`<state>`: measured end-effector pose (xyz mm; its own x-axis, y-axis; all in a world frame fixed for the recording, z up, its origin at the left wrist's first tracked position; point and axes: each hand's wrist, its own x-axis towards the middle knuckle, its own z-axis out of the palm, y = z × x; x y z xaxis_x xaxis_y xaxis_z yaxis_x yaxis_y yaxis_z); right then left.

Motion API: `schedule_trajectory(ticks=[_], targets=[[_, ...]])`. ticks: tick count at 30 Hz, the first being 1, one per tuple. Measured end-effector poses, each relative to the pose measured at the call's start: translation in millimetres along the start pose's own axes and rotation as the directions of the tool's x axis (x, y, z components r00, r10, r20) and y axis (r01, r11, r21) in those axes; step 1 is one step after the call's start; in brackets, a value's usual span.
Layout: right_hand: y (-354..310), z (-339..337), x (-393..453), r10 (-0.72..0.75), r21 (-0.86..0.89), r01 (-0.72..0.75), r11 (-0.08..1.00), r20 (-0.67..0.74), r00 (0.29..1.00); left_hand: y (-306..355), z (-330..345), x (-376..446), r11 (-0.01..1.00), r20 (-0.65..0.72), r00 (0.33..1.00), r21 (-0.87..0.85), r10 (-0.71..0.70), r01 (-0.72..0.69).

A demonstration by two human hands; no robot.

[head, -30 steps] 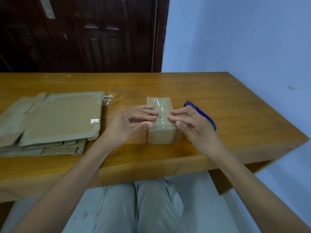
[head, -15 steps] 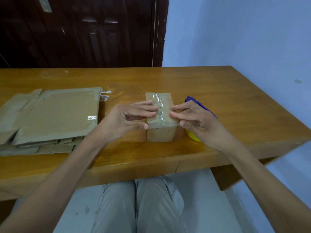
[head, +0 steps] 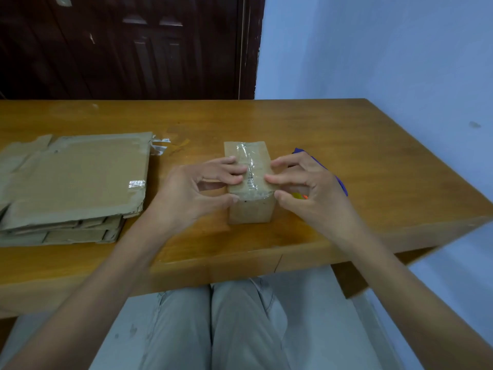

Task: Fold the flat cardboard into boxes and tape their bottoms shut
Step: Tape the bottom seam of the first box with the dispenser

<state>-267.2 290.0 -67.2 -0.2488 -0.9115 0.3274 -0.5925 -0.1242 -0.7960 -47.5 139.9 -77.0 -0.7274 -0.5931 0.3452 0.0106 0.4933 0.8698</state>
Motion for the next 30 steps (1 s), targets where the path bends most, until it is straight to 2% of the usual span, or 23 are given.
schedule_trajectory(ticks=[2, 5, 8, 10, 13, 15, 17, 19, 21, 23, 26, 30], targets=[[0, 5, -4, -0.009, -0.028, 0.007, 1.000, -0.065, 0.998, -3, 4, -5, 0.999, -0.044, 0.999, 0.031, 0.024, -0.022], [3, 8, -10, -0.056, -0.074, 0.047, 0.996, -0.117, 0.992, -11, 19, -16, 0.936, -0.116, 0.960, 0.281, 0.254, -0.214], [4, 12, -11, -0.071, -0.054, 0.063, 0.997, -0.155, 0.985, -18, 29, -22, 0.870, -0.155, 0.906, 0.378, 0.395, -0.315], [7, 15, -13, -0.081, -0.053, 0.073, 0.996, -0.168, 0.982, -21, 28, -21, 0.816, -0.129, 0.880, 0.456, 0.457, -0.356], [10, 18, -15, -0.104, -0.081, 0.089, 0.993, -0.215, 0.971, -20, 29, -25, 0.625, -0.002, 0.849, 0.678, 0.528, -0.387], [12, 20, -16, -0.128, -0.111, 0.104, 0.988, -0.241, 0.962, -18, 33, -28, 0.594, 0.011, 0.839, 0.702, 0.544, -0.394], [14, 21, -16, -0.122, -0.091, 0.102, 0.991, -0.245, 0.962, -14, 30, -27, 0.629, -0.010, 0.842, 0.670, 0.539, -0.395], [17, 22, -16, -0.095, -0.055, 0.084, 0.995, -0.242, 0.966, -8, 23, -22, 0.730, -0.052, 0.876, 0.577, 0.480, -0.366], [18, 23, -16, -0.079, -0.043, 0.071, 0.997, -0.243, 0.967, -1, 19, -20, 0.874, -0.157, 0.921, 0.406, 0.356, -0.268], [18, 22, -16, -0.072, -0.046, 0.063, 0.997, -0.246, 0.967, 7, 20, -18, 0.964, -0.237, 0.952, 0.223, 0.196, -0.143], [16, 22, -16, -0.047, -0.040, 0.038, 0.998, -0.241, 0.969, 14, 20, -16, 0.995, -0.257, 0.966, 0.102, 0.038, -0.012], [11, 16, -19, -0.065, -0.114, 0.043, 0.993, -0.192, 0.979, 14, 17, -15, 0.995, -0.233, 0.972, 0.097, 0.009, 0.014]])
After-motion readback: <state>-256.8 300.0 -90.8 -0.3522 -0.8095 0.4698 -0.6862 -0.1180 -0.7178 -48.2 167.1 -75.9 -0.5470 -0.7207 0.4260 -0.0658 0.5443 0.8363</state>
